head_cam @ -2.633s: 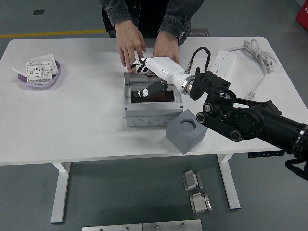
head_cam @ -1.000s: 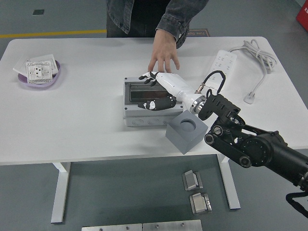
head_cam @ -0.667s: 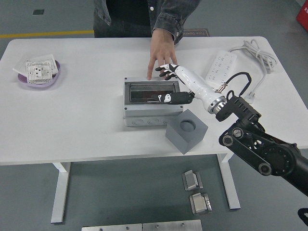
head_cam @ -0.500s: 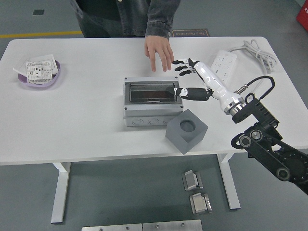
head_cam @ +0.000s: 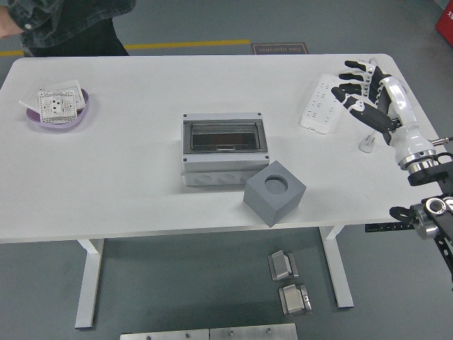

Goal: Pick up the cylinder from the cube,place it in the box,flap close box

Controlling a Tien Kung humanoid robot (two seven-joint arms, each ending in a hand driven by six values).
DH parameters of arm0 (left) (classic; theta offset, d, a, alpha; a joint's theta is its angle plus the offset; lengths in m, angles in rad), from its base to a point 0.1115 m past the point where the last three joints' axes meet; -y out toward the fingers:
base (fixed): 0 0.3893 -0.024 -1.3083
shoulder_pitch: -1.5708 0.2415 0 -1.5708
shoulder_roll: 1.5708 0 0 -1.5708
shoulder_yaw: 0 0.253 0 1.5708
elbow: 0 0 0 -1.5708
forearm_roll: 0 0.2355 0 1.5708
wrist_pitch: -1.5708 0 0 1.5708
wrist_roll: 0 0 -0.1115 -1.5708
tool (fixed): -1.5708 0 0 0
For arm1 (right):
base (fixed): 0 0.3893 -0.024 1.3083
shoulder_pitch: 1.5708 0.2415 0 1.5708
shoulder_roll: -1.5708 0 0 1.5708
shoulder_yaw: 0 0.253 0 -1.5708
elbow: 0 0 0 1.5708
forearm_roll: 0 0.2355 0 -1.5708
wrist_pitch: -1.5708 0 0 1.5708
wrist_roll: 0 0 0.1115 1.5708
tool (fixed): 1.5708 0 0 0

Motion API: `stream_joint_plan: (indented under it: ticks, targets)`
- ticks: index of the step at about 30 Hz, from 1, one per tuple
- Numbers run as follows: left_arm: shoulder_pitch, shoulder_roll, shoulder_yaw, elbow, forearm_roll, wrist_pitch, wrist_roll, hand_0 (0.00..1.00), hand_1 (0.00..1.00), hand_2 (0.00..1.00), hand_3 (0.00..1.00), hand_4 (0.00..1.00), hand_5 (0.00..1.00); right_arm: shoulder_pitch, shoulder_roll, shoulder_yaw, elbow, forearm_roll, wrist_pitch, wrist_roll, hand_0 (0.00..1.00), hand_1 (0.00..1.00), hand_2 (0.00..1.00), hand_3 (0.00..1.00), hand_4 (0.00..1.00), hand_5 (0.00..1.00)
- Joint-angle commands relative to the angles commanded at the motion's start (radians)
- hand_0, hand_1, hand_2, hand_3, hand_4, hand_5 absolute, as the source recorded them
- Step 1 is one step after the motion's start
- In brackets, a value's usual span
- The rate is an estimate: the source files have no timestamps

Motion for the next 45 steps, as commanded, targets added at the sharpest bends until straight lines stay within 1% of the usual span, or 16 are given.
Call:
stream_joint_plan:
  ticks: [3,7,8,9,12,14,15,19,26,32,37,39,44,45]
  targets:
    - [-0.001,0.003,0.0,0.0,0.0,0.0,0.0,0.704,0.685,0.473,0.753,0.759,0.326,-0.001,0.0,0.046,-0.003,0.081,0.025,-0.002,0.675,0.638,0.692,0.753,0.937,0.455]
    - [-0.004,0.011,-0.002,-0.002,0.002,0.0,0.0,0.704,0.685,0.473,0.753,0.759,0.326,0.002,-0.001,0.074,-0.008,0.164,0.055,-0.019,0.675,0.638,0.692,0.753,0.937,0.455]
    - [-0.005,0.012,-0.003,-0.002,0.003,0.0,0.0,0.704,0.685,0.473,0.753,0.759,0.326,0.002,-0.001,0.077,-0.009,0.175,0.058,-0.021,0.675,0.638,0.692,0.753,0.937,0.455]
    - [-0.006,0.014,-0.005,-0.003,0.005,0.0,0.0,0.704,0.685,0.473,0.752,0.759,0.326,0.003,-0.001,0.081,-0.009,0.185,0.062,-0.023,0.711,0.665,0.711,0.769,0.947,0.462]
    - [-0.009,0.018,-0.013,-0.007,0.014,0.0,0.0,0.704,0.685,0.473,0.752,0.759,0.326,0.001,-0.002,0.088,-0.003,0.2,0.069,-0.026,0.711,0.665,0.711,0.769,0.947,0.462]
    - [-0.01,0.02,-0.017,-0.008,0.019,0.0,0.0,0.704,0.685,0.473,0.752,0.759,0.326,-0.002,-0.004,0.089,0.002,0.206,0.072,-0.028,0.711,0.665,0.711,0.769,0.947,0.462]
    - [-0.011,0.021,-0.018,-0.009,0.02,0.0,0.0,0.704,0.685,0.474,0.752,0.759,0.326,-0.003,-0.005,0.089,0.005,0.207,0.073,-0.029,0.781,0.721,0.755,0.814,0.971,0.482]
    - [-0.014,0.027,-0.018,-0.01,0.023,-0.001,0.0,0.704,0.685,0.474,0.752,0.759,0.326,-0.003,-0.01,0.084,0.015,0.206,0.075,-0.033,0.781,0.721,0.755,0.814,0.971,0.482]
    - [-0.029,0.04,-0.023,-0.014,0.034,-0.001,-0.001,0.704,0.685,0.474,0.752,0.759,0.325,0.008,-0.007,0.069,0.008,0.209,0.074,-0.032,0.785,0.728,0.758,0.821,0.969,0.482]
    - [-0.03,0.048,-0.057,-0.018,0.054,-0.003,-0.003,0.704,0.686,0.474,0.753,0.759,0.326,-0.016,-0.036,0.048,0.013,0.185,0.069,-0.043,0.786,0.727,0.757,0.821,0.97,0.487]
    - [-0.02,0.048,-0.081,-0.02,0.065,-0.004,-0.003,0.704,0.686,0.474,0.754,0.759,0.326,-0.035,-0.031,0.052,0.017,0.172,0.068,-0.04,0.784,0.726,0.757,0.822,0.973,0.489]
    - [-0.019,0.047,-0.083,-0.021,0.067,-0.004,-0.003,0.704,0.686,0.48,0.754,0.759,0.326,-0.036,-0.029,0.051,0.018,0.172,0.067,-0.039,0.784,0.727,0.757,0.822,0.99,0.509]
    - [-0.022,0.045,-0.089,-0.024,0.074,-0.004,-0.002,0.704,0.686,0.48,0.754,0.759,0.326,-0.034,-0.032,0.04,0.016,0.172,0.067,-0.038,0.784,0.727,0.757,0.822,0.99,0.509]
    - [-0.022,0.045,-0.089,-0.024,0.074,-0.004,-0.002,0.704,0.686,0.478,0.755,0.759,0.325,-0.033,-0.031,0.04,0.014,0.174,0.067,-0.037,0.787,0.728,0.758,0.822,0.998,0.524]
